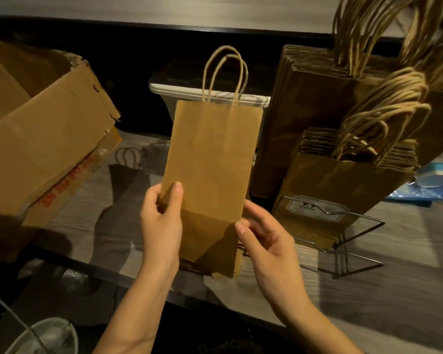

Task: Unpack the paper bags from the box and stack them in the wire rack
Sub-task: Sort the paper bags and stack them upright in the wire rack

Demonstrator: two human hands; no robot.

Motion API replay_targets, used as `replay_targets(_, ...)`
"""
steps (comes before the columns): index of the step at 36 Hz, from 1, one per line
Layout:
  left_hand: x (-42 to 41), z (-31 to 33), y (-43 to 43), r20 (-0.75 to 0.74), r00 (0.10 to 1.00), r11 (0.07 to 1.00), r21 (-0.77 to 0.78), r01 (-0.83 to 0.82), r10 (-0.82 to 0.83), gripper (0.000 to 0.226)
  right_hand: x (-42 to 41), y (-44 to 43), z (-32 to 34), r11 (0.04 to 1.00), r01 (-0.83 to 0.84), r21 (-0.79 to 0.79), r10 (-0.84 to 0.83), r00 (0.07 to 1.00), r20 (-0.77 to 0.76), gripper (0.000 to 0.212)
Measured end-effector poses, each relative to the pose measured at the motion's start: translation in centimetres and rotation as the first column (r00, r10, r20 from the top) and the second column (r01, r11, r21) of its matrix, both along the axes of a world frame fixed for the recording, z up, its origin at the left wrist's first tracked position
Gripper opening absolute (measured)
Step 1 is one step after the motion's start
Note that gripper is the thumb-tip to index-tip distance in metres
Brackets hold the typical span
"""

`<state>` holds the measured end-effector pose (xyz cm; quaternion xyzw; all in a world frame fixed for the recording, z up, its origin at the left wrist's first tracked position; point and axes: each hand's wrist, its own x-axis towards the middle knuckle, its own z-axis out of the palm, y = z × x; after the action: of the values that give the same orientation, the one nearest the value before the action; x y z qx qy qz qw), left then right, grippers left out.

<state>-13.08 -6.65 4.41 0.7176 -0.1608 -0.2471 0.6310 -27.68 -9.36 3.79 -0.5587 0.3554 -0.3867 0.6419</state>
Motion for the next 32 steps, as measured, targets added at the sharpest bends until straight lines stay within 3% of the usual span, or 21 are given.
replay_targets(9, -2.0, 2.6, -1.4, -0.059, 0.989, 0.967, -0.227, 0.116, -0.133, 0.019, -2.7, -1.9, 2.6, 0.908, 0.285, -0.306, -0.312, 0.949, -0.043, 0.031)
replay_targets(17, -4.5, 4.9, -3.8, -0.037, 0.934, 0.879, -0.352, 0.321, -0.356, 0.021, -5.1, -4.5, 4.4, 0.814, 0.432, -0.388, -0.449, 0.892, 0.05, 0.027)
replay_targets(21, -6.1, 6.5, -5.2, 0.06, 0.871, 0.799, -0.37, 0.474, -0.488, 0.029, -6.3, -6.1, 5.0, 0.716, 0.51, -0.476, -0.542, 0.836, 0.08, 0.028)
replay_targets(25, -7.4, 7.5, -6.4, 0.042, 0.833, 0.734, -0.45, 0.509, -0.552, 0.024, -7.7, -7.7, 5.4, 0.58, 0.56, -0.592, -0.637, 0.764, 0.098, 0.03)
replay_targets(29, -8.3, 7.5, -7.0, 0.07, 0.763, 0.672, -0.427, 0.605, -0.642, 0.03, -9.0, -8.6, 4.7, 0.475, 0.57, -0.671, -0.718, 0.691, 0.079, 0.024)
replay_targets(32, -8.7, 6.6, -7.4, 0.098, 0.693, 0.632, -0.334, 0.699, -0.714, 0.048, -9.7, -8.6, 3.7, 0.441, 0.546, -0.712, -0.756, 0.653, 0.032, 0.023)
